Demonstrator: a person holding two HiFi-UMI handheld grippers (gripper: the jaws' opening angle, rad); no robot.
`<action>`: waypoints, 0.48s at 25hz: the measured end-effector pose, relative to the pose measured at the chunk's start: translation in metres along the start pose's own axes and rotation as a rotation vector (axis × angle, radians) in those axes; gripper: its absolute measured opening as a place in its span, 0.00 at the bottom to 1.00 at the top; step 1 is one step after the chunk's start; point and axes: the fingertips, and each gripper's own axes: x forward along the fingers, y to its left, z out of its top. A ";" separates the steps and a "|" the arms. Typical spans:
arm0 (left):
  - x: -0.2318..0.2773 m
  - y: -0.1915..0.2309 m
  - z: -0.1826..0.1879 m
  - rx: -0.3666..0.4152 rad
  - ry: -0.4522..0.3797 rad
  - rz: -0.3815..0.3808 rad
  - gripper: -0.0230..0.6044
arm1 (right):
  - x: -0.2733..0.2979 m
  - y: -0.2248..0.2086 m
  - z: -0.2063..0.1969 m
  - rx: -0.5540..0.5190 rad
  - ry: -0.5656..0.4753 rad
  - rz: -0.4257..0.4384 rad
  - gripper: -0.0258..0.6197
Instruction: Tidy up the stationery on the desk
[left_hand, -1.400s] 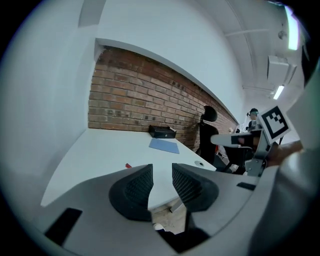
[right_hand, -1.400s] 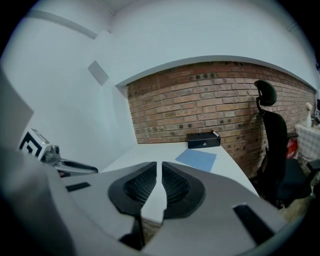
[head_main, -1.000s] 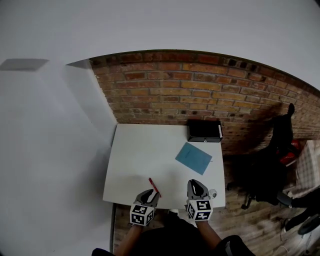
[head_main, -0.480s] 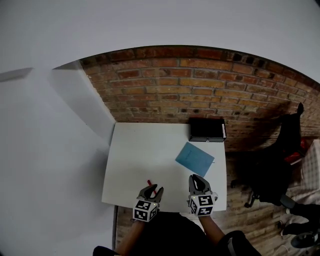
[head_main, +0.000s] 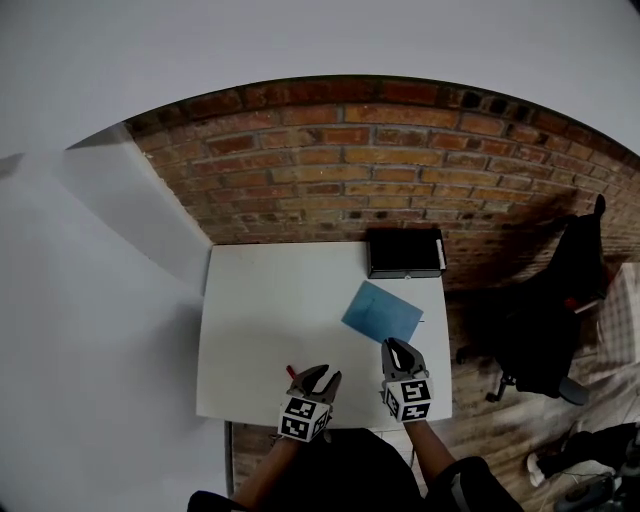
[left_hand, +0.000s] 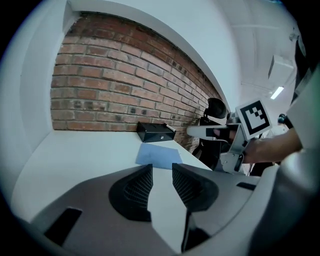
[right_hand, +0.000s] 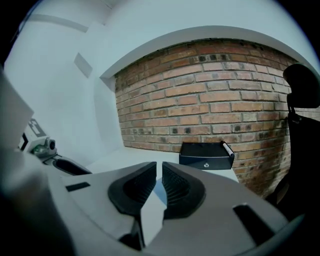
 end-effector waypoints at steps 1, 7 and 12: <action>0.005 -0.001 0.002 0.003 -0.001 -0.007 0.25 | 0.004 -0.002 0.000 -0.003 0.001 -0.002 0.08; 0.033 0.000 0.011 -0.067 -0.028 -0.006 0.25 | 0.023 -0.012 0.013 -0.034 -0.026 0.036 0.11; 0.071 0.005 0.018 -0.132 -0.033 0.031 0.33 | 0.046 -0.035 0.029 -0.097 -0.033 0.075 0.18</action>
